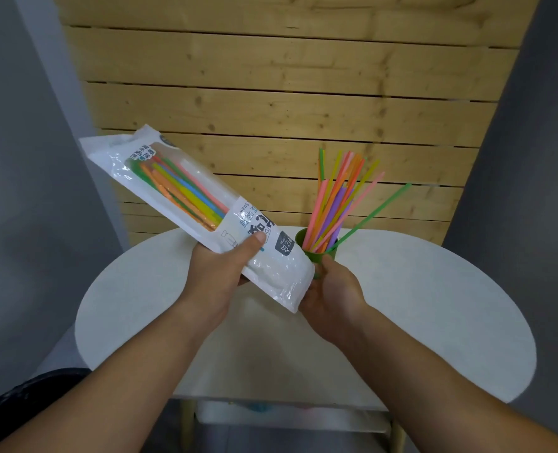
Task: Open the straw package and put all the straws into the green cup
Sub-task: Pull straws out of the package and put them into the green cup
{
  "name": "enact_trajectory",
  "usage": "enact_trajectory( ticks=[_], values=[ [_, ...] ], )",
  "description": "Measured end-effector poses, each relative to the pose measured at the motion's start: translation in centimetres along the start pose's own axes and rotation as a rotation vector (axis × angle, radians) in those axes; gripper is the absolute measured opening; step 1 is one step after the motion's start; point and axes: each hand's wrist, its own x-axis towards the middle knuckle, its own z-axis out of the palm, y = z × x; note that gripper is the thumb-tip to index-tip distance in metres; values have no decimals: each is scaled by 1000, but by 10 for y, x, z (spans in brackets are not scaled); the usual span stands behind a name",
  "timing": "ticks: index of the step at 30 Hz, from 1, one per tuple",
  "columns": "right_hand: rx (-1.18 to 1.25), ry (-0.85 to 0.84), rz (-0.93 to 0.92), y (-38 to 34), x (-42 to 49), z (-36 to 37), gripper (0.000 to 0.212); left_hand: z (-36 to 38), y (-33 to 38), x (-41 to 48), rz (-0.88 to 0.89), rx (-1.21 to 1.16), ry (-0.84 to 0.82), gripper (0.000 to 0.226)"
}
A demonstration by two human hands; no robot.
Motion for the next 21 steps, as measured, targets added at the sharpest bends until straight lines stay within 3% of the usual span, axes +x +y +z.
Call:
enact_trajectory(
  ticks=[4,8,16,21],
  values=[
    [-53,66,-23,0,-1,2,29,-2,-1,1,-21,-9,11,24],
    [-84,17,-9,-1,-2,2,37,-7,-1,5,-81,-68,67,25],
    [-561,-13,-132,-9,-2,-2,27,-20,0,14,-199,-200,145,23],
    [-513,-86,-184,-11,-3,-4,16,-19,1,14,-212,-244,152,27]
  ],
)
